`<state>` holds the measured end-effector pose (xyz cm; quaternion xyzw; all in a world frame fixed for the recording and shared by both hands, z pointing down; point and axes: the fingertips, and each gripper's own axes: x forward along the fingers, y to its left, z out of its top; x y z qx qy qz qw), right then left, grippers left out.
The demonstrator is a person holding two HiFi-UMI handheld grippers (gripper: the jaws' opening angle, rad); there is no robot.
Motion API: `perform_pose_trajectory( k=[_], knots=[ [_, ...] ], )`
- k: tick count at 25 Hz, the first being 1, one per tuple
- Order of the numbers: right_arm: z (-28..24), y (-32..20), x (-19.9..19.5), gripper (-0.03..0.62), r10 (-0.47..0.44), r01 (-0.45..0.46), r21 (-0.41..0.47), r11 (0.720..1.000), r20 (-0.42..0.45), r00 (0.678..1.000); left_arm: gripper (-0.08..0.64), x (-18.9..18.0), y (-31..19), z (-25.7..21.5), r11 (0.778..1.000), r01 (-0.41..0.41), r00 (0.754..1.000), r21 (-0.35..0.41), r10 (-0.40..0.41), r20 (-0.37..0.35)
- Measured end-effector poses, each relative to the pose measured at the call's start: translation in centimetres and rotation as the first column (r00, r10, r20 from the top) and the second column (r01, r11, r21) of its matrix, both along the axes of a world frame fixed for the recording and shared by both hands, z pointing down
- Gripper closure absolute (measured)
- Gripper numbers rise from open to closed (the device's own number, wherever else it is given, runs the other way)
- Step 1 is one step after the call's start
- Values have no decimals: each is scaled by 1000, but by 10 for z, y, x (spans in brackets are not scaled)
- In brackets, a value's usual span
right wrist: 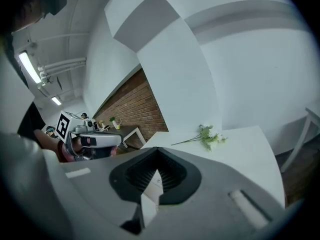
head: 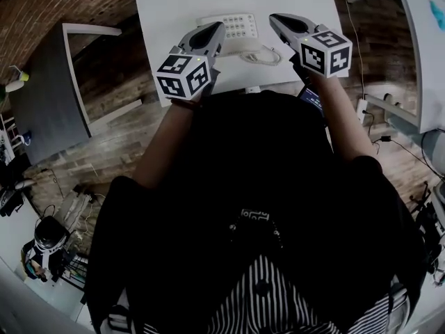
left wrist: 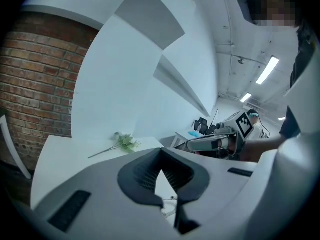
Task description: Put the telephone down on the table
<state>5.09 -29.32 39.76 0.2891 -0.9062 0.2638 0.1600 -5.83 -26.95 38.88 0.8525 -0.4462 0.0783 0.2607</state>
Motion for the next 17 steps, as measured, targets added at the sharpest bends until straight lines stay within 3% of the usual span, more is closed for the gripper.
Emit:
perform_pose_trajectory(
  k=[7, 11, 17],
  knots=[
    [-21, 3, 6, 589, -49, 45, 50, 998, 77, 996, 552, 20, 4, -8, 997, -46, 996, 67, 40, 83],
    [-29, 2, 14, 589, -42, 36, 49, 998, 126, 991, 552, 26, 5, -16, 995, -55, 996, 82, 50, 70],
    [-26, 1, 21, 589, -40, 34, 46, 998, 128, 991, 552, 20, 2, -17, 996, -39, 998, 83, 34, 61]
  ],
)
